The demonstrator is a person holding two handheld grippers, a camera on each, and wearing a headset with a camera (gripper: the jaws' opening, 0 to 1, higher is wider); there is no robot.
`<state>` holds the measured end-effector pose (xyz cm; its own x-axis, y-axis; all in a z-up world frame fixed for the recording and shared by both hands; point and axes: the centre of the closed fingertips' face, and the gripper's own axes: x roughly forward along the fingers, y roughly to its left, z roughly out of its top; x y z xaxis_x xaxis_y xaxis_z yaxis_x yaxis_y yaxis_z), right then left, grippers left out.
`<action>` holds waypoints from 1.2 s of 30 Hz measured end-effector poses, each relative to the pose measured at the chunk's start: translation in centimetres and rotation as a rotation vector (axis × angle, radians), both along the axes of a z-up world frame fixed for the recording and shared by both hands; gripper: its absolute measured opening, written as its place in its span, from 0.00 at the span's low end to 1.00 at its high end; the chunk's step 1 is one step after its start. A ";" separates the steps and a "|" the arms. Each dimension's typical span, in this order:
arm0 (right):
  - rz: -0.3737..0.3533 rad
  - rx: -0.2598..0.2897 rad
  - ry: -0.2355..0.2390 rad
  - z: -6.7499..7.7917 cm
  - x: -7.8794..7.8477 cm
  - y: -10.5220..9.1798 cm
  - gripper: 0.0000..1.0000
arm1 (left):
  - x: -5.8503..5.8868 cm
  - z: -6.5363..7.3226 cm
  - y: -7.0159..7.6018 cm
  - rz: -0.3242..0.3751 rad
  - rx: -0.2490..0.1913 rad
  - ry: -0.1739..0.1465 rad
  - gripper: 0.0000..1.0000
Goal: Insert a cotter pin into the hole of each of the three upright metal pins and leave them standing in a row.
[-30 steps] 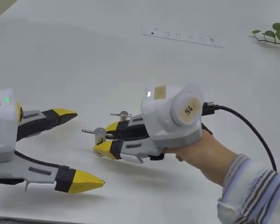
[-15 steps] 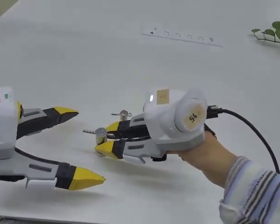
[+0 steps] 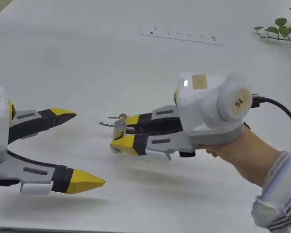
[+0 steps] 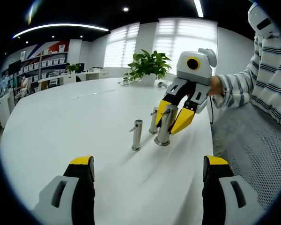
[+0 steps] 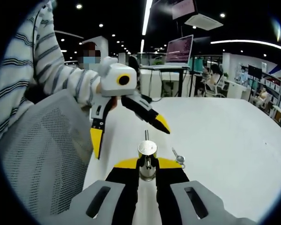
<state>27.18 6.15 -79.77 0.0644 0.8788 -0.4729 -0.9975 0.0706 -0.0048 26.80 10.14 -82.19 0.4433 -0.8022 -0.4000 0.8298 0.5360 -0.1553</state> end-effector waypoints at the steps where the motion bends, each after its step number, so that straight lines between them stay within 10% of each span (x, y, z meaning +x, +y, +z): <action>1: -0.005 -0.001 -0.004 0.2 0.0 -0.6 0.13 | 0.0 0.0 0.0 -0.004 0.004 -0.004 0.97; 15: -0.061 -0.056 -0.007 -1.0 0.1 -7.9 0.13 | 0.2 0.3 0.5 0.019 0.010 0.008 0.97; 36: -0.124 -0.057 0.011 -2.2 3.9 -13.2 0.13 | 0.6 1.7 1.6 0.073 -0.031 0.025 0.97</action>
<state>31.09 -7.04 -81.95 0.1652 0.8364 -0.5226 -0.9812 0.1928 -0.0016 27.40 11.78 -80.50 0.4910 -0.7805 -0.3869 0.7845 0.5893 -0.1931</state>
